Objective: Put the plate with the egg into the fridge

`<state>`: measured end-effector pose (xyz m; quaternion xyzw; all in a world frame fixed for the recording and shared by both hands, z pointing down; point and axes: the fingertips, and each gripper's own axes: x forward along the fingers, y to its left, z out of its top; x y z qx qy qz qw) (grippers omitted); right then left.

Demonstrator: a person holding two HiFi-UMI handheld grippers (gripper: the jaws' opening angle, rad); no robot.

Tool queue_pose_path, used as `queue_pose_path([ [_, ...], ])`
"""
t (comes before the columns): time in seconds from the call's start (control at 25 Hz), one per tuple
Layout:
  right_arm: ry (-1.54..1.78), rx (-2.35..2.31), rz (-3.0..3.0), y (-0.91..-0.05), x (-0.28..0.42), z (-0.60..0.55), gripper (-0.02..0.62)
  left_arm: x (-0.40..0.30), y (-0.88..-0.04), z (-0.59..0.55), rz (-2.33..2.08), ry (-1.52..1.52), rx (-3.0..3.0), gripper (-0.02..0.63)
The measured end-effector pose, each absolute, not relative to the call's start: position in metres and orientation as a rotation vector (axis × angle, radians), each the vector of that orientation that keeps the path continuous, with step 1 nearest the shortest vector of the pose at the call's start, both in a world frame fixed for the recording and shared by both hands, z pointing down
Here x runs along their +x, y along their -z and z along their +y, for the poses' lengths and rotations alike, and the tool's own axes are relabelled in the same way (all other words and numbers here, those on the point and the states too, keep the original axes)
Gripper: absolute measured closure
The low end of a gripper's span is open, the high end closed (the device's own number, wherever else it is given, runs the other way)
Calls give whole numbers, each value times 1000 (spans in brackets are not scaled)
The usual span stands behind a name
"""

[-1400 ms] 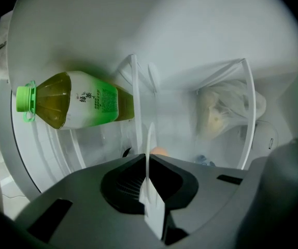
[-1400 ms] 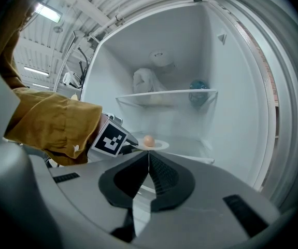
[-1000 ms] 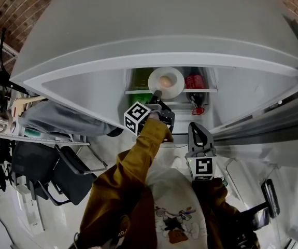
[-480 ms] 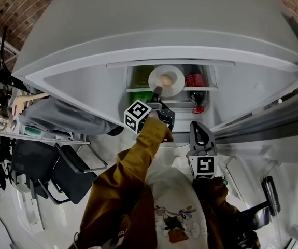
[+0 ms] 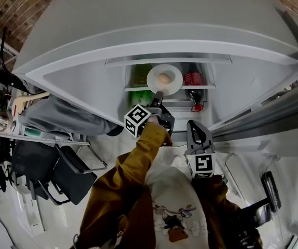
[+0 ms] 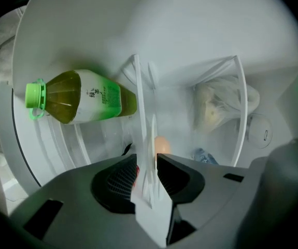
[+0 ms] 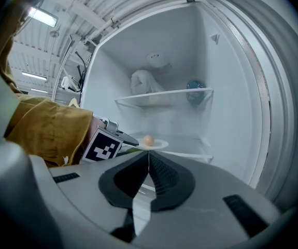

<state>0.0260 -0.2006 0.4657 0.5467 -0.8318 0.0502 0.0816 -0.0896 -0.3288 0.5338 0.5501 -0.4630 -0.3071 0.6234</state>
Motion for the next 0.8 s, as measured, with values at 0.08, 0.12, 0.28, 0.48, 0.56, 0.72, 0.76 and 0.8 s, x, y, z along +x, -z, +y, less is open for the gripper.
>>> queue_pose_path([
  [0.08,-149,1630,-2485,-467,26,-200,590,-89,-533,-329,-1046,712,1249,477],
  [0.12,-152,1629,-2486,-467,27,-199,591,-89,-533,-329,-1044,714,1248,482],
  [0.28,-146,1633,-2481,-469,29,-198,591,-89,-526,-331,-1038,732,1252,568],
  [0.48,-144,1631,-2476,-471,32,-197,590,-90,-526,-333,-1020,746,1234,591],
  [0.56,-143,1630,-2477,-472,32,-198,589,-90,-526,-334,-1021,750,1232,591],
  [0.72,-161,1632,-2485,-468,30,-198,591,-90,-525,-336,-1022,748,1228,591],
  [0.76,-166,1630,-2487,-468,30,-198,591,-90,-526,-337,-1023,746,1226,591],
  [0.8,-166,1628,-2485,-470,30,-198,589,-90,-526,-338,-1025,744,1225,591],
])
